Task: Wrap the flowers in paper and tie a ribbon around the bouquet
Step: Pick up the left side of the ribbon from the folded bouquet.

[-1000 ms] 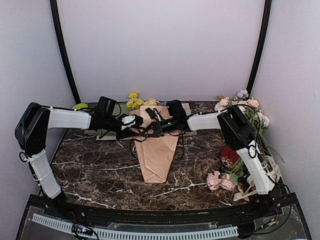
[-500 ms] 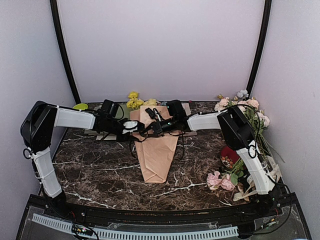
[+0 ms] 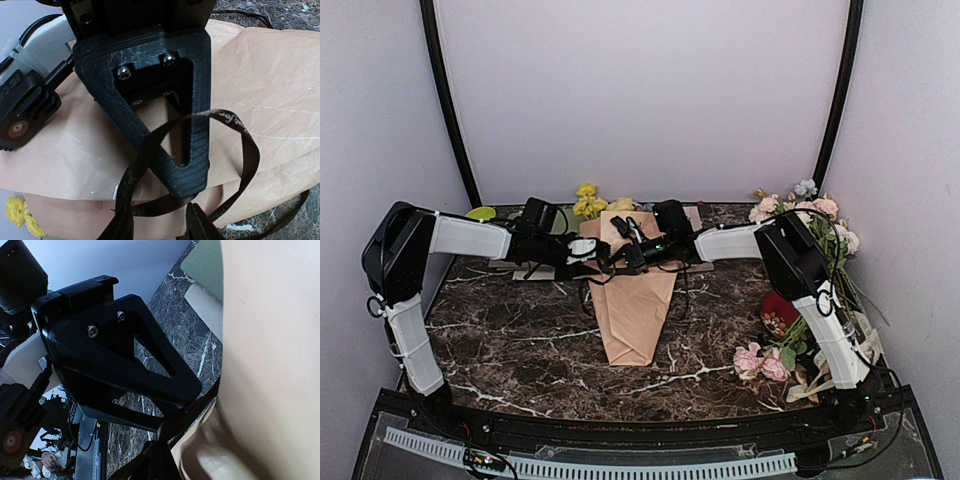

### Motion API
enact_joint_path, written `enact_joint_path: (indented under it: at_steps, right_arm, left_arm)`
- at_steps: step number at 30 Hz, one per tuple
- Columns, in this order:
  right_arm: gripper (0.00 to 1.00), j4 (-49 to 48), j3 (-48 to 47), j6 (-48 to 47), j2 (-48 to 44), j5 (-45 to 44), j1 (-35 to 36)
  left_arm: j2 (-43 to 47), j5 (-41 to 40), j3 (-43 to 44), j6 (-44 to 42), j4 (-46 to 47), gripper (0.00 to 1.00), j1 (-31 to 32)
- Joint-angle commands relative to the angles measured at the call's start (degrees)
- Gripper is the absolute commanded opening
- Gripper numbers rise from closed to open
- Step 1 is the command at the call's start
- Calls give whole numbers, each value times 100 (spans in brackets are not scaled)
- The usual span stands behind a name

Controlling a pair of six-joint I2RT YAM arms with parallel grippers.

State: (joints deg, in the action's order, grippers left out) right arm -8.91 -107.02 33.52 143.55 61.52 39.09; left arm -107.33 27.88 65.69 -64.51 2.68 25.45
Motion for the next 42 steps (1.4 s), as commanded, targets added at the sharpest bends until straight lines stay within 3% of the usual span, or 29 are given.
enact_joint_path:
  at_steps: [1, 7, 14, 19, 24, 30, 42]
  right_arm:
    - [0, 6, -111, -50, -91, 37, 28]
    - [0, 5, -132, -39, -86, 27, 28]
    - [0, 17, -110, -62, -112, 19, 21]
    - [0, 28, -108, -65, -106, 22, 20]
    - [0, -38, -48, 25, -221, -74, -51]
    - [5, -867, 386, 741, -527, -280, -279]
    - [16, 254, 292, 192, -755, -1013, -314]
  left_arm:
    - [22, -136, 236, 0, 27, 34, 8]
    - [-11, -39, 280, -29, -57, 24, 74]
    - [-176, -138, 370, -58, -309, 22, 142]
    - [-155, -207, 352, 11, -312, 0, 171]
    - [-16, -396, 206, 217, -181, 0, 176]
    - [156, -399, -36, 502, -310, 0, 174]
    - [360, -441, -203, 742, -286, 0, 171]
